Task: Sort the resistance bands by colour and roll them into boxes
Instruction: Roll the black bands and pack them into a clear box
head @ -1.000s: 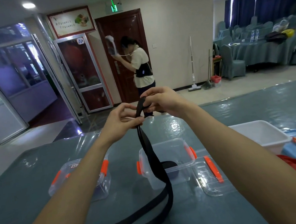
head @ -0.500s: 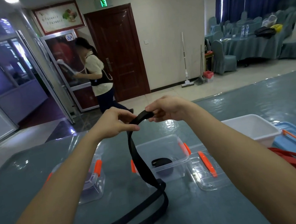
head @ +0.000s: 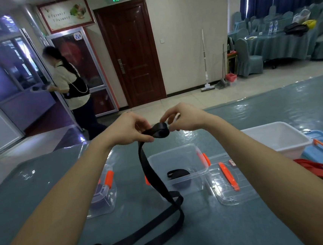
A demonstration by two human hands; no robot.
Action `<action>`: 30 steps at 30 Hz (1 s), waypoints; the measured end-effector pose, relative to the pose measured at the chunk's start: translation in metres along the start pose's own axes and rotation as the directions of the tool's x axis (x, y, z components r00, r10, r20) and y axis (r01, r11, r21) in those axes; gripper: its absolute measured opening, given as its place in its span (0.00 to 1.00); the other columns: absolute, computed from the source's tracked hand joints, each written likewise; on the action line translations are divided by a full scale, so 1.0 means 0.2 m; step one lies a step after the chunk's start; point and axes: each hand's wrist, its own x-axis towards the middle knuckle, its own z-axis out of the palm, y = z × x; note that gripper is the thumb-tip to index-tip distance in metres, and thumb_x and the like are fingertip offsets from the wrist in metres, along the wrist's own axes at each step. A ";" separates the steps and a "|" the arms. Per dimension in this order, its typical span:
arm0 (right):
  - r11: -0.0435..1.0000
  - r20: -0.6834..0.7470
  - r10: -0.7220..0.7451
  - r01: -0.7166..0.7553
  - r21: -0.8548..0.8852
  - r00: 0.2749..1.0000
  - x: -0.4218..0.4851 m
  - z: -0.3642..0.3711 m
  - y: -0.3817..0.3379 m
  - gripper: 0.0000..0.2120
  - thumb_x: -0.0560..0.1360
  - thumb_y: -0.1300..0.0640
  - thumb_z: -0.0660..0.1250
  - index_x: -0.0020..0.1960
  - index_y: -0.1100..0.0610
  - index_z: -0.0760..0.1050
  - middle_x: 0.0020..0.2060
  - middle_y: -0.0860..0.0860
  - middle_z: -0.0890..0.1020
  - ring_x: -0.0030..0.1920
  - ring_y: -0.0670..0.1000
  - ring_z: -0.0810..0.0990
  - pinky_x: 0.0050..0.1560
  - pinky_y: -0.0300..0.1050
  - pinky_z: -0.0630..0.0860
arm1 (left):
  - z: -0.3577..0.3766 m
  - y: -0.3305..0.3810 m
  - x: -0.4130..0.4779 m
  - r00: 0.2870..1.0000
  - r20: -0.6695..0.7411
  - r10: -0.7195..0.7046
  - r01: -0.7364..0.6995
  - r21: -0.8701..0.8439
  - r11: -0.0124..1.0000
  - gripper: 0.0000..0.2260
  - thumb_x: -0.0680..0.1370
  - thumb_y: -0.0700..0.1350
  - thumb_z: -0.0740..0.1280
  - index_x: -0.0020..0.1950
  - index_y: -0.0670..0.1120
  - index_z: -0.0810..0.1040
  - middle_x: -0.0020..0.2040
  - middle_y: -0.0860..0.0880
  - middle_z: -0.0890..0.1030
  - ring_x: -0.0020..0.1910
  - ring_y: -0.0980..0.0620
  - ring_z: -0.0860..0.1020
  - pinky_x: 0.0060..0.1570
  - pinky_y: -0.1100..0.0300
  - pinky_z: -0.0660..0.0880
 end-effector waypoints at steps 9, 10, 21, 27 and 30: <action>0.960 0.104 -0.097 0.120 -0.255 0.990 -0.04 0.07 -0.07 0.21 0.74 0.48 0.81 0.64 0.54 0.85 0.38 0.45 0.83 0.37 0.46 0.81 0.37 0.40 0.75 | 0.02 0.13 0.03 0.994 0.081 0.069 -0.077 0.103 0.992 0.11 0.72 0.53 0.84 0.53 0.56 0.90 0.43 0.60 0.87 0.46 0.62 0.83 0.49 0.59 0.80; 0.968 0.119 -0.093 0.117 -0.223 0.989 -0.04 0.08 -0.05 0.20 0.74 0.48 0.81 0.63 0.55 0.85 0.38 0.47 0.85 0.37 0.48 0.83 0.39 0.43 0.79 | 0.02 0.13 0.03 0.994 0.077 0.077 -0.084 0.095 0.992 0.11 0.73 0.52 0.83 0.53 0.55 0.90 0.43 0.59 0.88 0.46 0.60 0.84 0.49 0.56 0.81; 0.985 -0.047 -0.152 0.155 0.078 0.987 -0.11 0.18 0.14 0.10 0.71 0.48 0.82 0.45 0.49 0.83 0.29 0.44 0.80 0.28 0.41 0.76 0.30 0.34 0.71 | 0.03 0.14 -0.01 0.990 0.072 0.124 -0.113 -0.141 0.983 0.12 0.73 0.52 0.83 0.56 0.57 0.90 0.49 0.55 0.90 0.50 0.52 0.87 0.61 0.44 0.83; 0.957 -0.025 -0.208 0.198 -0.213 0.978 -0.11 0.14 0.17 0.09 0.71 0.49 0.78 0.43 0.51 0.81 0.32 0.47 0.80 0.31 0.46 0.78 0.31 0.39 0.72 | 0.10 0.16 0.04 0.986 0.096 0.133 -0.125 -0.092 0.988 0.13 0.74 0.49 0.83 0.58 0.52 0.90 0.49 0.53 0.90 0.50 0.51 0.88 0.60 0.44 0.83; 0.965 -0.050 -0.225 0.216 -0.146 0.973 -0.12 0.10 0.22 0.06 0.73 0.51 0.77 0.43 0.53 0.82 0.31 0.48 0.81 0.29 0.45 0.76 0.33 0.42 0.72 | 0.15 0.15 0.06 0.992 0.046 0.113 -0.107 -0.120 0.987 0.15 0.74 0.51 0.83 0.60 0.54 0.89 0.49 0.56 0.90 0.50 0.56 0.88 0.61 0.49 0.84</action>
